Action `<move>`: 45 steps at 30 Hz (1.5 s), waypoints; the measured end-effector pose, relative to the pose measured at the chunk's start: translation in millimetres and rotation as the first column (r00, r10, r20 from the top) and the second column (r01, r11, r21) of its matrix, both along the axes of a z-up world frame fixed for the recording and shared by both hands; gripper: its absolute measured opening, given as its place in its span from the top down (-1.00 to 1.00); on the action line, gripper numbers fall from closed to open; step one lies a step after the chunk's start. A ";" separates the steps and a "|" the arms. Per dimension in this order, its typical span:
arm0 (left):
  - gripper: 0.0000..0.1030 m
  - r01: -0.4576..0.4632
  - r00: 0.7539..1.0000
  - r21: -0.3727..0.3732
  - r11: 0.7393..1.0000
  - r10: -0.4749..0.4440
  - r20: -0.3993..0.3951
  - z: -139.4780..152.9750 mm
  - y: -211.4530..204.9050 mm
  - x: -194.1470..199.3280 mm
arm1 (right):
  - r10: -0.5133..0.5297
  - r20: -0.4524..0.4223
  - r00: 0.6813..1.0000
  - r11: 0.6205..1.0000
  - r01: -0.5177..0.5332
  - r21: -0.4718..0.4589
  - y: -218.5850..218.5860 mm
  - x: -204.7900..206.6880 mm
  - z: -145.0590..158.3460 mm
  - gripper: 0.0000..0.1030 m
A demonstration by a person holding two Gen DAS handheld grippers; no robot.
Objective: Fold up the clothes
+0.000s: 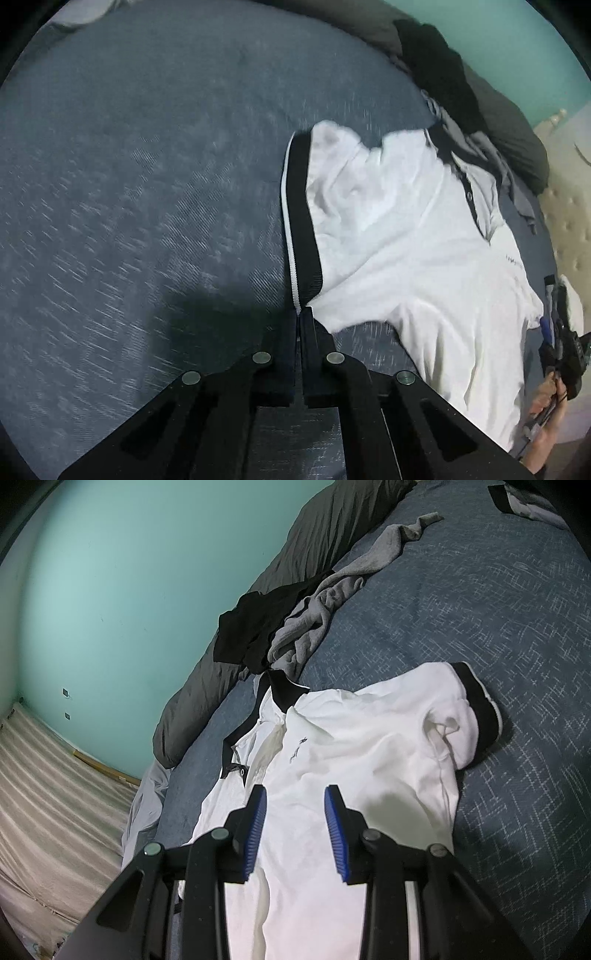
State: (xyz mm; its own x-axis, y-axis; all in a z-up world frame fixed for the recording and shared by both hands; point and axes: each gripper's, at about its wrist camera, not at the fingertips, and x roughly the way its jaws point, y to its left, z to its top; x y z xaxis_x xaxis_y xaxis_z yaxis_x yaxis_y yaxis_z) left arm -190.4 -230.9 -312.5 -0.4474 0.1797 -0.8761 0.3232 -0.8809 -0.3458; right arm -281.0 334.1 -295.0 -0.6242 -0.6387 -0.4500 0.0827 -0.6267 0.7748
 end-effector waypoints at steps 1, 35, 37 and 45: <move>0.95 -0.003 1.000 0.014 1.000 0.003 -0.002 -2.1 0.2 -0.8 | -0.001 0.000 1.000 1.000 0.001 0.000 0.6 -0.1 0.2 0.37; 0.09 -0.034 0.990 -0.026 0.999 0.030 -0.135 0.5 -24.1 -105.2 | 0.016 0.012 1.000 0.999 -0.017 0.037 -6.0 -3.1 -5.5 0.37; 0.09 -0.039 0.990 -0.027 0.999 0.036 -0.134 -1.3 -23.6 -106.8 | 0.014 0.012 1.000 0.999 -0.014 0.035 -4.9 -2.9 -5.3 0.37; 0.84 -0.031 0.990 -0.089 0.996 0.018 -0.142 6.3 -12.4 -107.4 | 0.011 0.015 1.000 0.999 -0.012 0.034 -4.0 -3.4 -6.0 0.37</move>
State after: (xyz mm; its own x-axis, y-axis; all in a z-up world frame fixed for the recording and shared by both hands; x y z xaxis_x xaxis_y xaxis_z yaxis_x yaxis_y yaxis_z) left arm -297.8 -243.3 -306.2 -0.5707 0.0902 -0.8162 0.2989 -0.9030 -0.3088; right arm -284.4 330.1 -301.0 -0.6103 -0.6300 -0.4803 0.0789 -0.6516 0.7545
